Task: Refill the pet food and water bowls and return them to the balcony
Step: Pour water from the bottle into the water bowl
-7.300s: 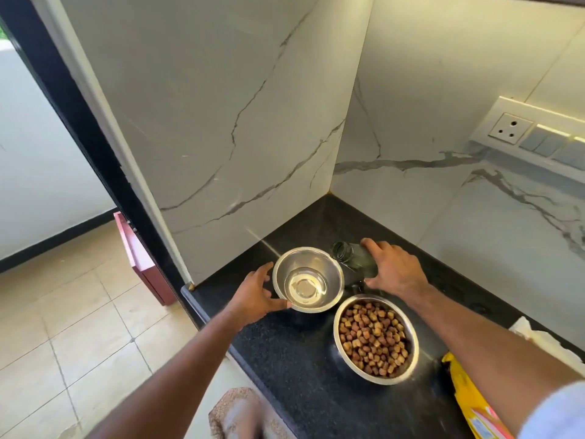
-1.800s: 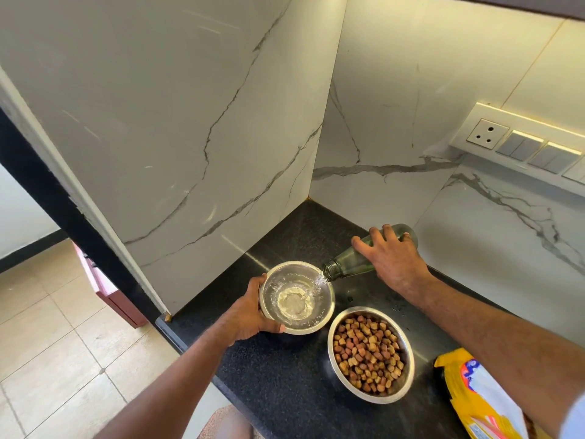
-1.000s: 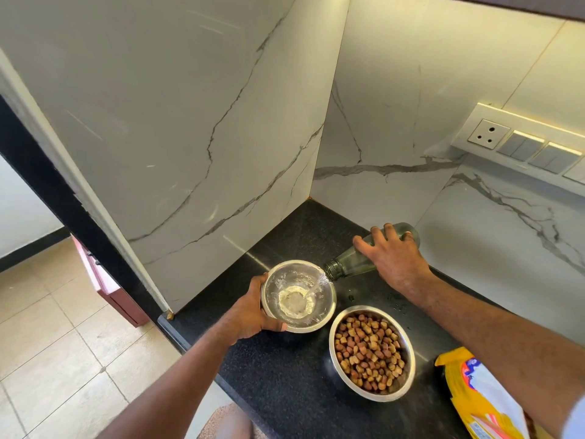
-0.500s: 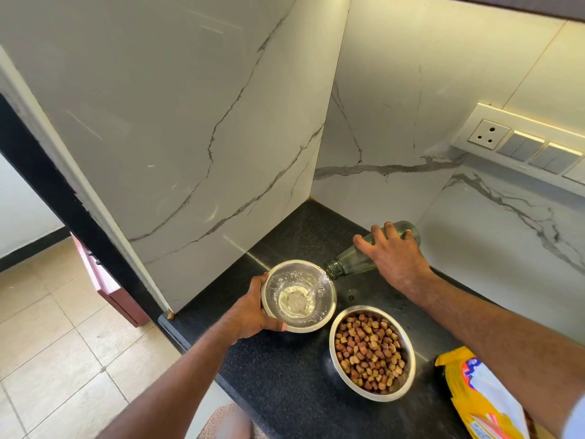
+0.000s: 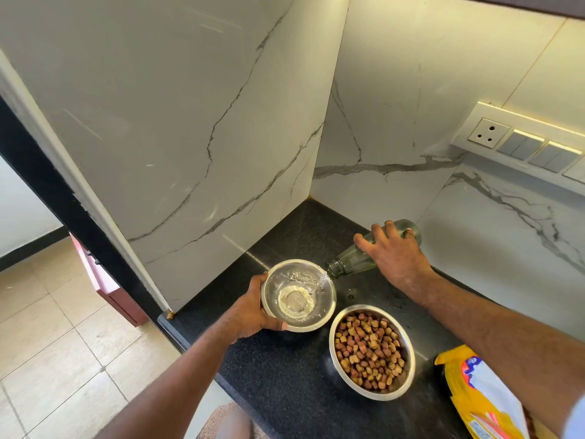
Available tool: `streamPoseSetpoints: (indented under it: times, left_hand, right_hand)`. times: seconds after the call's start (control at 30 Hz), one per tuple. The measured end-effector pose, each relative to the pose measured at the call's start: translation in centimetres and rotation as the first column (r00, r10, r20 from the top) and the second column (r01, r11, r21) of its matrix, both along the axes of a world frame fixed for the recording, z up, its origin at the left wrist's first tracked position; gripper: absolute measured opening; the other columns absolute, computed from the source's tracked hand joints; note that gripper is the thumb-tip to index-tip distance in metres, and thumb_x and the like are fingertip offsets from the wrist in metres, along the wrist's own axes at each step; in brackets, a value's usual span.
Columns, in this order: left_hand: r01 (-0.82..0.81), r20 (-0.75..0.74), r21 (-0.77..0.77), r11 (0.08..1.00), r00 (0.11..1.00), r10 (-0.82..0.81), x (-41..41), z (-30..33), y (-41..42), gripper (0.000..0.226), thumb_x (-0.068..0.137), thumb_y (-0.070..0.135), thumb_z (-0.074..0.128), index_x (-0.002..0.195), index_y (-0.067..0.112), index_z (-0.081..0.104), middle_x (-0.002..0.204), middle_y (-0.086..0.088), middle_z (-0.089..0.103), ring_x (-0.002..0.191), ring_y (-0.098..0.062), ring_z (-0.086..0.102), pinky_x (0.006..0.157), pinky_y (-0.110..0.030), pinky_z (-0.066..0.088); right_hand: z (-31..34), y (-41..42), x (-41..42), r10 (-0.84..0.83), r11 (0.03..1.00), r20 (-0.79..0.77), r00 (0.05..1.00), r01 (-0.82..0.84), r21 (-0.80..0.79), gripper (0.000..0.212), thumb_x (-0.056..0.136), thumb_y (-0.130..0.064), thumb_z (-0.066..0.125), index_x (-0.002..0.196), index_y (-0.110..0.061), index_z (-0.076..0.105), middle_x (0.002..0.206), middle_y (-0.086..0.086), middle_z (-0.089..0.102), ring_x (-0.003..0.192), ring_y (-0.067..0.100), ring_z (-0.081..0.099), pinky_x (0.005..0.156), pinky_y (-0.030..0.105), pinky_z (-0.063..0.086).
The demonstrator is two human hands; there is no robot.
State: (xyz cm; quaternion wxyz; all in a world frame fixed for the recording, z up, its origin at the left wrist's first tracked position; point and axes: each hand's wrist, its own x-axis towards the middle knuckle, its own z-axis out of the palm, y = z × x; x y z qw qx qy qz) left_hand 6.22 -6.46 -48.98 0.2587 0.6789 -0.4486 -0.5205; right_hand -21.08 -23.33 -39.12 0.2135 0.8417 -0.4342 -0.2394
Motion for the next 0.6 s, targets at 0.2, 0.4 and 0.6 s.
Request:
streamPoseSetpoints:
  times: [0.2,0.4,0.6]
  left_hand:
    - [0.005,0.002,0.007,1.0,1.0,-0.005,0.07,-0.16,-0.06,0.127,0.063,0.027,0.096,0.155,0.032,0.009,0.129,0.009,0.049,0.128,-0.017,0.045,0.116,-0.045,0.032]
    - [0.004,0.013,0.007,1.0,1.0,-0.004,0.09,-0.26,-0.07,0.128,0.063,0.028,0.096,0.155,0.032,0.008,0.14,0.002,0.049,0.135,-0.022,0.045,0.118,-0.047,0.032]
    - [0.001,0.017,0.009,1.0,1.0,-0.001,0.05,-0.22,-0.13,0.127,0.063,0.028,0.096,0.155,0.032,0.009,0.139,0.003,0.049,0.134,-0.022,0.045,0.118,-0.048,0.033]
  right_hand:
    - [0.11,0.04,0.18,0.005,1.0,0.002,1.0,-0.005,-0.006,0.103,0.08,-0.035,0.085,0.154,-0.03,0.013,0.152,0.024,0.039,0.141,0.044,0.04,0.098,0.064,0.052]
    - [0.13,0.18,0.25,0.014,1.0,0.016,1.0,-0.014,-0.011,0.101,0.082,-0.036,0.083,0.155,-0.03,0.013,0.154,0.023,0.037,0.143,0.044,0.038,0.1,0.064,0.051]
    - [0.15,0.41,0.31,0.015,1.0,0.012,1.0,-0.015,-0.018,0.102,0.082,-0.035,0.084,0.156,-0.03,0.013,0.154,0.023,0.036,0.143,0.043,0.038,0.101,0.063,0.051]
